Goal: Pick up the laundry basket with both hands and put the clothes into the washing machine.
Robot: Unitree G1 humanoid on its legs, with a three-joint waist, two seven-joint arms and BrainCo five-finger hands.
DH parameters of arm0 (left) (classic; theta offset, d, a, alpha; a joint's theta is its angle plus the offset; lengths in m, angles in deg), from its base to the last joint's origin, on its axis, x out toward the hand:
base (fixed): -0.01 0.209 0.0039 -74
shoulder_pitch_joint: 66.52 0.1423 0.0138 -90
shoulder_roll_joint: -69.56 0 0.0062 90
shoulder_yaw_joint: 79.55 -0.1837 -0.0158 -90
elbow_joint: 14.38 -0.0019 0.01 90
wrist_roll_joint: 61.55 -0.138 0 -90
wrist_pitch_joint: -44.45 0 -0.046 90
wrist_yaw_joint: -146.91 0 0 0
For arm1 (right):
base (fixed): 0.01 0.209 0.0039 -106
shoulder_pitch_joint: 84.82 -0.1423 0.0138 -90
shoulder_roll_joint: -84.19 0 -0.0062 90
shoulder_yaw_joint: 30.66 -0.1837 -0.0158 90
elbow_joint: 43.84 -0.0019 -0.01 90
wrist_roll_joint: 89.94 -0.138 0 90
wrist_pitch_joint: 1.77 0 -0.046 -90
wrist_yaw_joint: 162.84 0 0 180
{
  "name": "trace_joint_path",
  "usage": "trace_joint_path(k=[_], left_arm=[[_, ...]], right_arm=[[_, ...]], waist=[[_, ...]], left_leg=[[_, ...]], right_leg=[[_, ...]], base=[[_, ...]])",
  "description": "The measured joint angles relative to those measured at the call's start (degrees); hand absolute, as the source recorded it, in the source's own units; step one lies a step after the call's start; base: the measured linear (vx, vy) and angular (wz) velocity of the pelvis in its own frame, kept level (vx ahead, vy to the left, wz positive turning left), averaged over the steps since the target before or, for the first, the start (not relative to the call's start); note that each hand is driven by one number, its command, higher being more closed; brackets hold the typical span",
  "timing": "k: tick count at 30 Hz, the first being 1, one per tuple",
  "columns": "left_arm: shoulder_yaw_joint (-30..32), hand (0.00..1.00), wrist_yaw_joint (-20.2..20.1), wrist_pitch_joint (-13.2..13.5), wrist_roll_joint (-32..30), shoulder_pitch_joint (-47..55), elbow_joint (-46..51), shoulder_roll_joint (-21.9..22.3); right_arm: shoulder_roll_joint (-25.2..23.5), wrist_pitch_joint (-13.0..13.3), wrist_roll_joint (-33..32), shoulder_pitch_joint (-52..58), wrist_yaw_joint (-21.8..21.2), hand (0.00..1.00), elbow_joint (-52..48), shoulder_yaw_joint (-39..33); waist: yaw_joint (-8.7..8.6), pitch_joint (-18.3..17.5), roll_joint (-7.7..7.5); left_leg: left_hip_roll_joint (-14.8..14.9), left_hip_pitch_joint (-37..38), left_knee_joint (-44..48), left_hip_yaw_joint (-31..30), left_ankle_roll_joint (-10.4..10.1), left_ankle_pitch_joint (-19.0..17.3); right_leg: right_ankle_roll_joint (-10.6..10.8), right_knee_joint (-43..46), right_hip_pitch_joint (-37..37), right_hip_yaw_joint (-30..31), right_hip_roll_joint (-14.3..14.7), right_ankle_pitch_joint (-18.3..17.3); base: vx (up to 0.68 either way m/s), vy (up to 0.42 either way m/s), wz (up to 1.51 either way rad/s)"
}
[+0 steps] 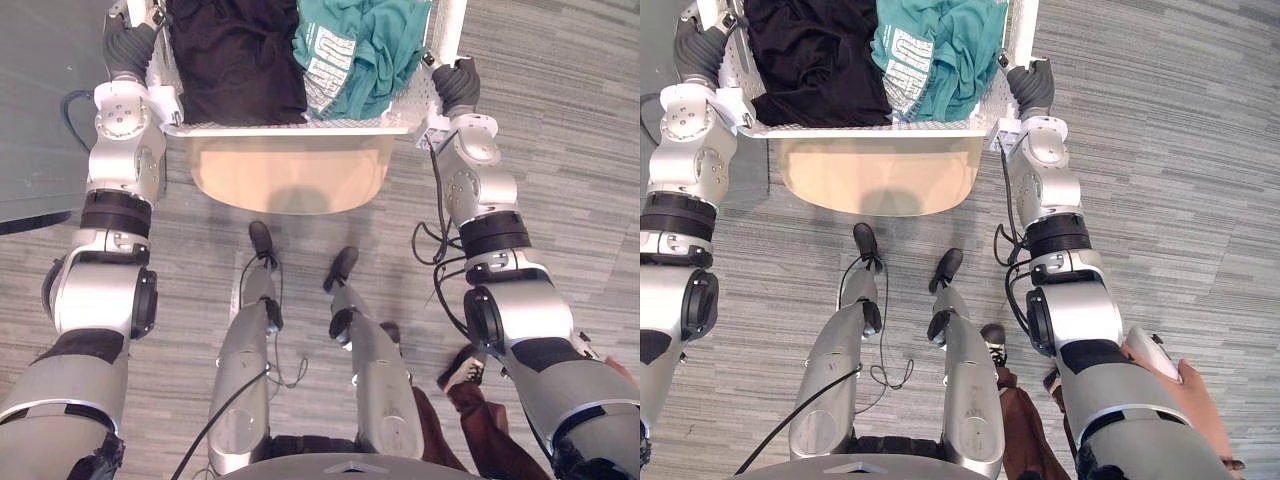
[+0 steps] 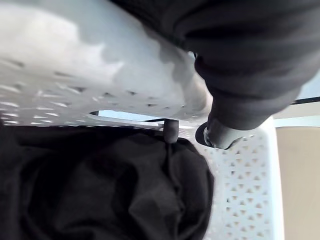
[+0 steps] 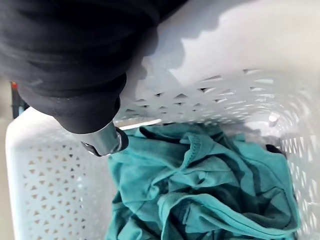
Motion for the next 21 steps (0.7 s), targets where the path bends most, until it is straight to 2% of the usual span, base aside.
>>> trace_joint_path(k=[5,9,14,18,21], left_arm=[[-1.83,0.0,-1.47,-1.52,-1.87,-2.12,-5.63,0.11],[-1.96,0.0,-2.09,-3.5,-6.76,-4.81,-9.09,0.69],[-1.77,0.0,-2.81,-4.56,-9.72,-6.66,-10.45,0.64],[-1.18,0.0,-3.08,-5.12,-10.3,-6.58,-11.85,1.75],[0.62,0.0,-3.11,-5.3,-10.33,-4.7,-12.53,2.65]], right_arm=[[-0.22,-0.01,-1.82,0.0,-0.43,0.0,3.78,-0.53],[-0.51,-0.22,-2.24,-0.06,-1.76,0.0,7.18,-0.55],[-1.65,-0.66,-3.51,-0.04,-1.97,0.0,9.24,-1.25],[-1.74,-2.92,-3.8,2.53,-2.27,0.0,9.46,-1.38],[-1.72,-3.64,-3.77,5.01,-2.94,0.0,9.44,-1.25]], waist=[[-0.86,-0.02,0.0],[-0.95,-0.04,0.0],[-1.55,-0.04,0.01],[-1.68,-0.04,0.01],[-1.87,-0.04,0.0]], left_leg=[[0.09,0.75,-0.15,0.57,-0.07,0.05],[0.43,2.31,-0.55,1.26,-0.41,0.19],[0.7,3.32,-0.54,1.66,-0.54,0.21],[0.85,5.89,-0.46,1.88,-1.02,-0.14],[0.88,8.61,-0.43,2.41,-1.54,-0.54]], right_leg=[[-0.14,-0.12,0.46,0.36,0.02,0.23],[-0.2,-0.27,1.59,0.8,0.34,0.29],[-0.31,-0.27,2.28,1.05,0.56,0.37],[-0.31,-0.37,4.77,1.05,0.66,0.36],[-0.3,-0.36,7.09,1.43,0.67,0.33]], base=[[0.04,0.04,-0.05],[0.03,0.016,-0.07],[0.04,0.002,-0.04],[0.04,0.003,-0.02],[0.06,0.005,-0.07]])
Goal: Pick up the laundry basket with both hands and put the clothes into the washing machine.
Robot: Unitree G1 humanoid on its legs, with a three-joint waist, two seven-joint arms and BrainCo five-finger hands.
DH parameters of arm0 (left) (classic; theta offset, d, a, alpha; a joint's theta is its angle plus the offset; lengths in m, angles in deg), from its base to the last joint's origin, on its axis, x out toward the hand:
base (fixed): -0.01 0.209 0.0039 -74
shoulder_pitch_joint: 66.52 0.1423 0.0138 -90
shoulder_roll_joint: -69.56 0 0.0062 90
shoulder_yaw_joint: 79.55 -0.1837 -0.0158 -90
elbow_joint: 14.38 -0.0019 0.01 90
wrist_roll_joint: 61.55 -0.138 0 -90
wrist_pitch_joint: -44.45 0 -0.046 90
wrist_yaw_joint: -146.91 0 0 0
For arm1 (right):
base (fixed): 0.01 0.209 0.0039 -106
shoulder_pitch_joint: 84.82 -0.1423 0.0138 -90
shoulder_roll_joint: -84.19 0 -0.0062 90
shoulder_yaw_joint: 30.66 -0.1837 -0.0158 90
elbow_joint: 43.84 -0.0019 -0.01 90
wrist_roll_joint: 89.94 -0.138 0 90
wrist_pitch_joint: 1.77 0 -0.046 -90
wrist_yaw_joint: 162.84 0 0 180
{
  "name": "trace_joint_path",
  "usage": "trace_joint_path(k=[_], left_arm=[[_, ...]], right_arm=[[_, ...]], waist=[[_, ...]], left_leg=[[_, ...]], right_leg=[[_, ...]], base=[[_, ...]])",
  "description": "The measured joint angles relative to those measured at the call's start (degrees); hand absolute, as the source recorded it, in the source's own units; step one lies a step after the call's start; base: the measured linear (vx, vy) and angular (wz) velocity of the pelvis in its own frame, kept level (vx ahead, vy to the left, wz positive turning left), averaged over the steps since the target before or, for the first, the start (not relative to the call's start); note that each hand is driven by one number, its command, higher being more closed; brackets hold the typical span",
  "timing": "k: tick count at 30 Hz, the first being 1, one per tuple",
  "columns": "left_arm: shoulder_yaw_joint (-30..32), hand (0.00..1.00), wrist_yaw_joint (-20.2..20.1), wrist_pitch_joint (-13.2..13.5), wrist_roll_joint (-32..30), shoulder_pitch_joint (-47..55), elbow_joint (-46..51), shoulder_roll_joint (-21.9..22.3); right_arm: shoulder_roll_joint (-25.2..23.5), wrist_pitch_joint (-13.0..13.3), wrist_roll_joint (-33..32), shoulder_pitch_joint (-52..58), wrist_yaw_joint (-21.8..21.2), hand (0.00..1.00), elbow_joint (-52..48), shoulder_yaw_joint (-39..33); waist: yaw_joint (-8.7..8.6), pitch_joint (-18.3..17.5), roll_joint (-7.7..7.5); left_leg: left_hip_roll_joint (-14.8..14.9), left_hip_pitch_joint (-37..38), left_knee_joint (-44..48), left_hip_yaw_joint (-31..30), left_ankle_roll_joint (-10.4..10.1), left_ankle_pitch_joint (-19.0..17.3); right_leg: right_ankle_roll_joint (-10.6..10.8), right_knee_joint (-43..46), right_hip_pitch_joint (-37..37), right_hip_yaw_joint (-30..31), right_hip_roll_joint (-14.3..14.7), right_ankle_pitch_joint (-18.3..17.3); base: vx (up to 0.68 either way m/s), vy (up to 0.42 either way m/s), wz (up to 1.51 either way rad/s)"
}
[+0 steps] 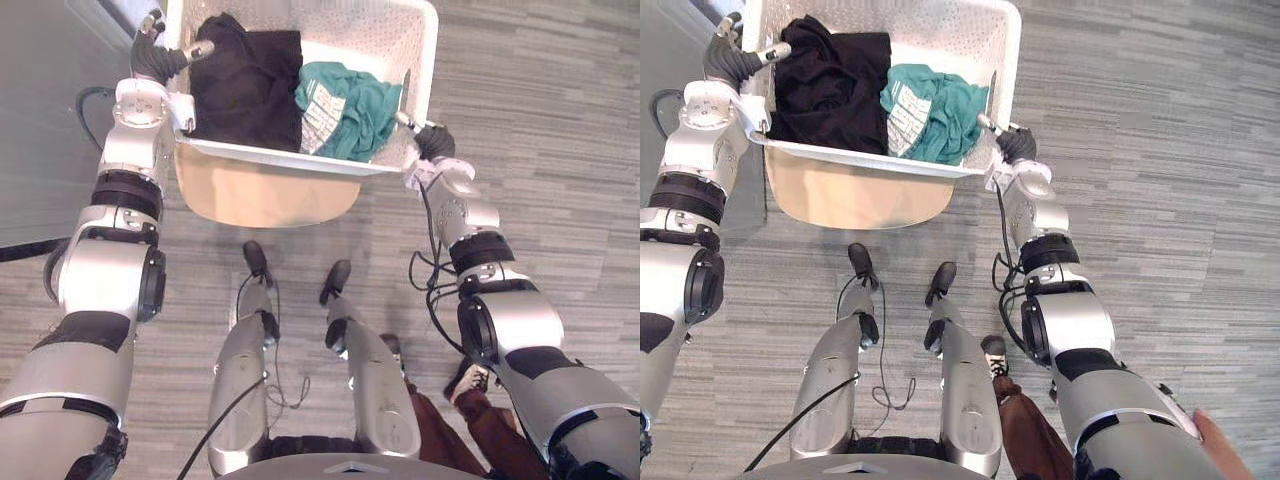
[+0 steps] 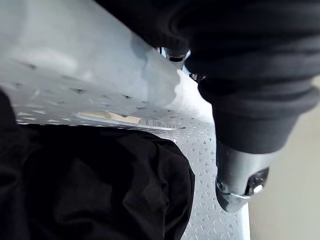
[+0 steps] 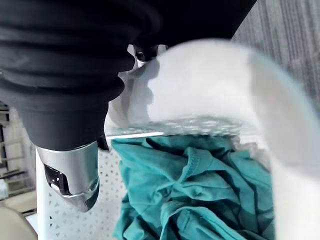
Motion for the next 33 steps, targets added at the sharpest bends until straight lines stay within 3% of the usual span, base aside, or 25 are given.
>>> trace_joint_path(k=[8,17,22,33], left_arm=[[2.86,0.0,-0.09,-0.15,-0.42,4.92,-5.65,0.16],[8.56,0.0,-2.24,-0.71,-1.49,5.89,-6.93,-0.48],[15.31,0.0,-2.15,-1.07,-2.05,6.12,-8.55,-1.04],[20.19,0.0,-1.93,-0.91,3.43,10.61,-9.11,0.42]], right_arm=[[1.11,0.1,0.1,0.69,-3.83,0.0,4.74,3.37],[-0.02,0.34,0.1,-0.56,-5.04,0.0,6.39,4.08],[-0.38,0.79,0.04,-0.35,-5.18,0.0,3.05,4.22],[-0.56,1.44,-0.04,0.4,-4.79,0.0,0.9,4.29]], waist=[[-1.2,-0.01,0.0],[-0.75,-0.02,-0.02],[-0.51,-0.01,-0.04],[-0.48,-0.01,-0.07]], left_leg=[[0.05,3.25,0.05,0.65,-0.39,-0.21],[0.09,2.27,0.11,1.65,-0.35,-0.08],[0.61,1.5,0.15,2.04,0.17,0.28],[0.57,1.76,0.02,1.54,0.24,0.34]], right_leg=[[-0.37,0.79,1.99,2.26,0.35,-0.52],[-0.32,-0.19,0.63,4.16,0.7,0.83],[-0.45,-1.64,0.34,4.43,1.39,1.91],[-0.42,-1.86,0.86,4.01,1.51,1.84]], base=[[0.01,-0.014,-0.09],[-0.03,-0.019,-0.07],[0.0,-0.017,-0.07],[0.03,0.02,0.02]])
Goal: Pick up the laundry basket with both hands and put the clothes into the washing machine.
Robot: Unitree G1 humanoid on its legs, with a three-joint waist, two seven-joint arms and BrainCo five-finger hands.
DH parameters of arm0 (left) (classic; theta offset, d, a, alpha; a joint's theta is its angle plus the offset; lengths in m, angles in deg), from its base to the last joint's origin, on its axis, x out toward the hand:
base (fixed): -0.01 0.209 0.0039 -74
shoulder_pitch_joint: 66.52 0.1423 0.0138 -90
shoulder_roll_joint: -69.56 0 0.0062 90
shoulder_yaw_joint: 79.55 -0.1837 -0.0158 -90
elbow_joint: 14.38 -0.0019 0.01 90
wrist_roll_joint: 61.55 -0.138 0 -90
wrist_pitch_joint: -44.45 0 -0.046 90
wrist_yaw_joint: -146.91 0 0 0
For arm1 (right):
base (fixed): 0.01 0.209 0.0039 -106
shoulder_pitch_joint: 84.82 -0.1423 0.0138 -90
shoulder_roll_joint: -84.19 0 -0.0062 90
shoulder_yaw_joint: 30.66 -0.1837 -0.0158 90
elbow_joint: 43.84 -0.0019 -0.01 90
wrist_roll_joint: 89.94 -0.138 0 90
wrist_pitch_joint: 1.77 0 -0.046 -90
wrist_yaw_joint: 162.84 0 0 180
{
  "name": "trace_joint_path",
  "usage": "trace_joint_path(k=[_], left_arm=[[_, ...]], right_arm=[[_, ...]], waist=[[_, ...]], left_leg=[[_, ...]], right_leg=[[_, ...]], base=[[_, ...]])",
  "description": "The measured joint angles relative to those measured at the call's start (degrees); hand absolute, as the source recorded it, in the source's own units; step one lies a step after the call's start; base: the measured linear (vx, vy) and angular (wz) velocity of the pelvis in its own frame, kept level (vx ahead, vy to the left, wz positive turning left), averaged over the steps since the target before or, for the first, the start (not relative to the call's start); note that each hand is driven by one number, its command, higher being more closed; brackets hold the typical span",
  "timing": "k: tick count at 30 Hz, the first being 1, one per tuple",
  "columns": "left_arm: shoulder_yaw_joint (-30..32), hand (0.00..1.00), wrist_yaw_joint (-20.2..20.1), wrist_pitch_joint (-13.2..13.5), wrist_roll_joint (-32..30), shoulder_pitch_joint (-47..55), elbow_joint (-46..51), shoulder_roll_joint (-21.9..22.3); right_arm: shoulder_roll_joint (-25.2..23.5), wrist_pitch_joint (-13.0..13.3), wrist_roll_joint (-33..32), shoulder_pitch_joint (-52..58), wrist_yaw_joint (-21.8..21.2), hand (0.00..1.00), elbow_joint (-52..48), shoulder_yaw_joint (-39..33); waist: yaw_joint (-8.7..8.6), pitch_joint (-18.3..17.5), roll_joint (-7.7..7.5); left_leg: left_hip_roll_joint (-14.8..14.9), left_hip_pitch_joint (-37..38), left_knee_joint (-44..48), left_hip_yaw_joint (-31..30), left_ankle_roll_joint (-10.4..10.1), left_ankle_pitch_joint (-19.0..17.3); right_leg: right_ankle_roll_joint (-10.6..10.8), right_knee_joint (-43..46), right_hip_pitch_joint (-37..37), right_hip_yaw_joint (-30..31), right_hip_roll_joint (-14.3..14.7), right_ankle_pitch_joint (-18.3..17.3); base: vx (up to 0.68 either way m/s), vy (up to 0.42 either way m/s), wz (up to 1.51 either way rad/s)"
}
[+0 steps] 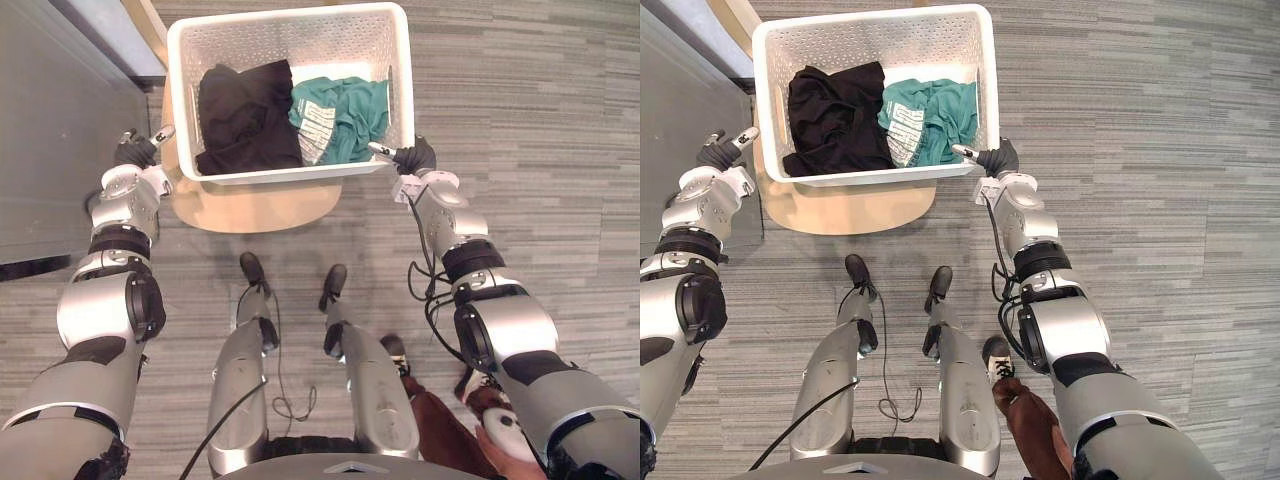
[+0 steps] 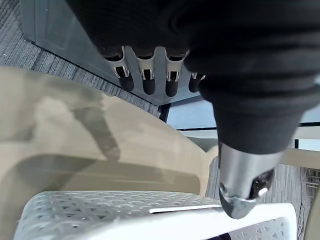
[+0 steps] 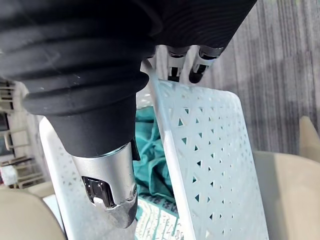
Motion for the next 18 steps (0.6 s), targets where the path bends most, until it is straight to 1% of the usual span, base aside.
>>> trace_joint_path(k=[3,6,8,10,12,14,15,16,17,18], left_arm=[[-0.98,0.0,-0.32,0.26,1.46,3.13,0.13,1.45],[-3.36,0.0,-0.66,0.31,1.93,8.55,1.19,1.55],[-4.6,0.0,-1.32,0.6,1.92,13.95,5.21,2.08],[-6.45,0.0,-1.49,0.84,1.86,21.41,10.1,3.85],[-8.31,0.0,-1.35,0.93,1.79,26.12,13.21,5.68],[-10.13,0.0,-0.97,1.63,0.8,31.53,17.29,7.86],[-11.52,0.0,-0.64,2.28,-0.23,35.28,19.89,9.2],[-11.94,0.0,-0.52,2.67,-1.16,36.95,20.88,9.84],[-13.38,0.0,-0.47,2.97,-2.38,40.18,22.56,10.37],[-13.82,0.0,-0.53,3.21,-3.58,43.12,24.25,10.99]], right_arm=[[0.26,-0.06,0.02,1.75,-0.33,0.0,0.0,0.0],[0.41,-0.27,0.12,4.17,-1.23,0.0,-0.13,0.01],[0.61,-0.63,0.66,6.47,-1.73,0.0,-2.31,-0.01],[0.67,-0.81,2.84,11.75,-3.16,0.0,-6.66,-0.1],[0.73,-0.9,3.86,17.0,-3.97,0.0,-9.06,-0.18],[0.69,-0.85,5.95,23.23,-5.26,0.0,-11.33,-0.4],[0.7,-0.78,7.35,27.12,-5.69,0.0,-12.57,-0.89],[0.69,-0.73,7.91,28.8,-6.12,0.0,-12.83,-1.52],[0.66,-0.68,9.16,31.47,-6.64,0.0,-12.9,-3.1],[0.66,-0.64,9.6,33.7,-7.1,0.0,-13.35,-5.14]], waist=[[0.09,0.0,0.0],[0.18,-0.05,-0.09],[0.35,-0.05,-0.09],[0.62,-0.07,-0.09],[0.57,-0.59,-0.24],[0.25,-3.74,-0.37],[-0.1,-6.32,-0.54],[-0.24,-7.4,-0.6],[-0.23,-9.46,-0.74],[-0.2,-10.55,-0.68]], left_leg=[[-0.15,1.85,-0.12,-0.3,-0.01,-0.01],[-0.27,4.77,-0.18,-0.74,-0.36,-0.31],[-0.26,6.26,-0.19,-0.74,-0.77,-0.61],[-0.49,9.09,-0.88,-0.74,-1.14,-0.88],[-0.88,11.47,-1.75,-1.02,-1.41,-1.07],[-1.34,11.84,-2.71,-1.84,-1.54,-1.17],[-1.73,11.85,-3.36,-2.39,-1.6,-1.22],[-1.89,11.94,-3.36,-2.56,-1.83,-1.46],[-2.18,12.21,-3.35,-2.61,-1.97,-1.81],[-2.54,13.26,-3.34,-2.7,-2.03,-2.08]], right_leg=[[0.11,-0.05,1.95,-0.29,-0.1,-0.36],[0.25,0.18,4.92,-0.47,-0.23,-1.62],[0.62,0.29,6.27,-0.42,-0.28,-2.27],[0.77,0.18,8.8,-0.43,-0.35,-2.75],[0.92,0.08,10.98,-0.95,-0.63,-3.71],[1.03,0.25,11.44,-1.6,-0.89,-4.71],[1.28,0.27,11.5,-2.2,-1.18,-5.18],[1.46,0.36,11.66,-2.41,-1.38,-5.43],[1.72,0.43,11.91,-2.46,-1.7,-5.72],[2.11,0.41,13.01,-2.61,-2.07,-5.94]], base=[[0.04,0.023,0.08],[0.02,-0.005,0.07],[0.01,-0.019,0.0],[0.04,-0.036,0.03],[0.05,-0.034,0.14],[0.07,-0.034,0.23],[0.09,-0.016,0.2],[0.14,-0.008,0.18],[0.15,0.005,0.11],[0.14,0.009,0.09]])
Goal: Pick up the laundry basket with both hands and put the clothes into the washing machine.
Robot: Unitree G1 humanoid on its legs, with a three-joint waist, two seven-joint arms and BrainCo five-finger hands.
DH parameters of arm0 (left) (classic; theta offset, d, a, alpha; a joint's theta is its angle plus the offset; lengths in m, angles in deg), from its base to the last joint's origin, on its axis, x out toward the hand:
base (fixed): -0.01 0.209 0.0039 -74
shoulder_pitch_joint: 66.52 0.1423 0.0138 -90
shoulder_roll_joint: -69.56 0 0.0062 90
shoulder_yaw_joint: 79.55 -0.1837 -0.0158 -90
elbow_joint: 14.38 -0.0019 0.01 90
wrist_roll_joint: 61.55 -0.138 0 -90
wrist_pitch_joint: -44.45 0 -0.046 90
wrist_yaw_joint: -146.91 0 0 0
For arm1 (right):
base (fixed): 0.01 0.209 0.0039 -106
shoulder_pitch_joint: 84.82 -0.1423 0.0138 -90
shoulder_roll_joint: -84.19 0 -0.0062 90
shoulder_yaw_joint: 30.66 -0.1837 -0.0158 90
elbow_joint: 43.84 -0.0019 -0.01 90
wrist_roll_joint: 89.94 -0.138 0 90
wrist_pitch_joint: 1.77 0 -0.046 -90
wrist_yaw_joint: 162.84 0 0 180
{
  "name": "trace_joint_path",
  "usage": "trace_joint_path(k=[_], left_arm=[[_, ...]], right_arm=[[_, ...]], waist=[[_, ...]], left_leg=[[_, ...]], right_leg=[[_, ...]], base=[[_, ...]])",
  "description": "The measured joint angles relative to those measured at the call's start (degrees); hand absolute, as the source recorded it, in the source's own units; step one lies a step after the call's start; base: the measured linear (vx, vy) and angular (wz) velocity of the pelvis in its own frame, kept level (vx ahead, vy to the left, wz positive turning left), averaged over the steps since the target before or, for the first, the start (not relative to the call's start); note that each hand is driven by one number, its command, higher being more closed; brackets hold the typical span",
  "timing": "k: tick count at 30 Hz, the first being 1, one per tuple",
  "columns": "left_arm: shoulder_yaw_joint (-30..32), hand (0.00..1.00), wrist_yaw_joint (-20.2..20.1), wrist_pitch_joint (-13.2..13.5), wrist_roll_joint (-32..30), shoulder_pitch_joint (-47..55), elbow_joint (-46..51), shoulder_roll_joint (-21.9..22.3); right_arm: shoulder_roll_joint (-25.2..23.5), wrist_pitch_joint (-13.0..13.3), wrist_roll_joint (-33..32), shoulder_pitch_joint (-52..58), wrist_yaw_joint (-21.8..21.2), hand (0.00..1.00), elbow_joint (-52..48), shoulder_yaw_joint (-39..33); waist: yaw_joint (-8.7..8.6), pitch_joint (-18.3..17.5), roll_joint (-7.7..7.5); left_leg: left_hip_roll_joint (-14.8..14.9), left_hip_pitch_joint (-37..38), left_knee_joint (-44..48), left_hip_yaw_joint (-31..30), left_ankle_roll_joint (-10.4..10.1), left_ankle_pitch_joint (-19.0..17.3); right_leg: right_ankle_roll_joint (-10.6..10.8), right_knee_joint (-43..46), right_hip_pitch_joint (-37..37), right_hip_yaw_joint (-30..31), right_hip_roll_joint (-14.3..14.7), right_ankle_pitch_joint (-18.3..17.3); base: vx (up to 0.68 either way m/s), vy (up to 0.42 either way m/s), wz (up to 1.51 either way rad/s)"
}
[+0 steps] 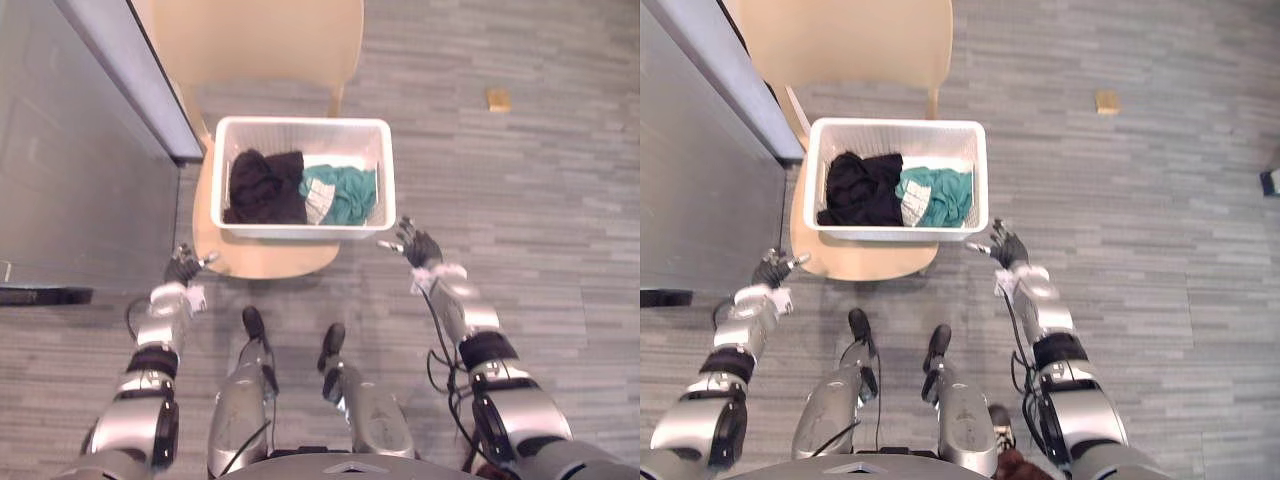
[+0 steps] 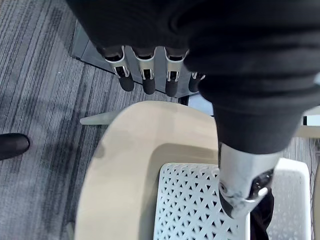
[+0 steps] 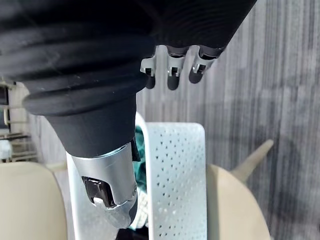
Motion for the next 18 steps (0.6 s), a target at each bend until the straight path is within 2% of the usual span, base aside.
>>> trace_joint_path(k=[1,5,7,10,15,16,18], left_arm=[[-0.19,0.0,-0.05,0.03,-0.8,1.47,1.05,0.23],[-3.85,0.0,-2.18,0.71,-6.15,11.91,7.29,0.62],[-4.35,0.0,-4.03,1.35,-9.06,16.94,9.15,2.04],[-3.65,0.0,-6.07,1.45,-10.97,23.78,9.03,4.99],[-2.36,0.0,-6.25,1.83,-12.29,27.24,-0.27,8.41],[-0.05,0.0,-6.21,1.96,-12.49,27.61,-4.35,9.88],[3.2,0.0,-5.62,2.5,-12.02,27.62,-6.23,10.49]], right_arm=[[0.0,0.06,0.0,1.12,-0.27,0.0,-0.43,-1.03],[-0.34,1.46,0.11,9.17,-0.48,0.0,-2.61,-6.57],[-1.5,2.53,1.79,13.45,-0.44,0.0,-4.2,-10.3],[-6.36,3.03,2.22,19.86,-0.2,0.0,-4.66,-14.88],[-12.43,3.39,2.23,27.24,-0.1,0.0,-1.44,-15.51],[-14.41,4.06,2.45,29.11,0.2,0.0,0.26,-15.7],[-16.28,5.31,2.85,31.18,1.23,0.0,2.71,-16.03]], waist=[[-0.02,-0.14,0.03],[0.0,-5.17,0.49],[-0.01,-6.76,1.43],[0.01,-9.29,3.03],[-0.18,-10.79,4.4],[-0.37,-10.95,4.38],[-0.44,-11.87,4.23]], left_leg=[[-0.21,0.81,0.0,-0.16,-0.08,-0.11],[-1.14,2.81,0.0,-1.26,0.37,-1.09],[-1.66,4.24,-0.01,-1.53,0.45,-1.74],[-2.12,6.28,-0.03,-1.52,0.19,-3.03],[-2.26,8.19,-0.16,-1.34,-0.03,-3.56],[-2.25,8.97,-0.41,-1.19,-0.03,-3.78],[-2.23,9.06,-0.43,-1.13,-0.09,-3.91]], right_leg=[[0.38,-0.02,0.85,-0.08,-0.2,-0.08],[1.22,-0.74,3.59,-0.87,-0.75,-0.74],[1.78,-0.88,5.22,-1.28,-1.29,-1.26],[2.5,-1.23,7.43,-1.34,-1.71,-1.9],[2.58,-2.33,9.66,-1.27,-1.72,-1.95],[2.52,-2.58,10.54,-1.16,-1.69,-2.0],[2.48,-2.69,10.65,-1.06,-1.63,-2.02]], base=[[0.15,0.012,0.14],[0.13,0.008,0.15],[0.12,0.02,0.11],[0.1,0.012,0.02],[0.04,-0.002,-0.01],[0.03,-0.002,-0.02],[0.01,0.0,-0.02]])
